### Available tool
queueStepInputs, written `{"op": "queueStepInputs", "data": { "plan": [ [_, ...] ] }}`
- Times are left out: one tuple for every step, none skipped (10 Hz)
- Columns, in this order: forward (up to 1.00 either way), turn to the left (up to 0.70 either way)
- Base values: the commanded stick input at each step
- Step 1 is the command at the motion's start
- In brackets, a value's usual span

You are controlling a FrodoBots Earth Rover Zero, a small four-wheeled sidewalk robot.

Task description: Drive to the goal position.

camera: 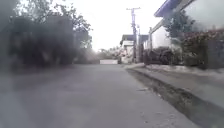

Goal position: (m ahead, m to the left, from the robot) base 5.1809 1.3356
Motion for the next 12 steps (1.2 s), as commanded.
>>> {"op": "queueStepInputs", "data": {
  "plan": [
    [1.00,0.00],
    [1.00,0.00],
    [1.00,0.00],
    [1.00,0.00],
    [1.00,0.00],
    [1.00,0.00],
    [1.00,0.00],
    [1.00,0.00],
    [1.00,0.00],
    [1.00,0.00],
    [1.00,-0.07],
    [1.00,-0.23]
  ]
}}
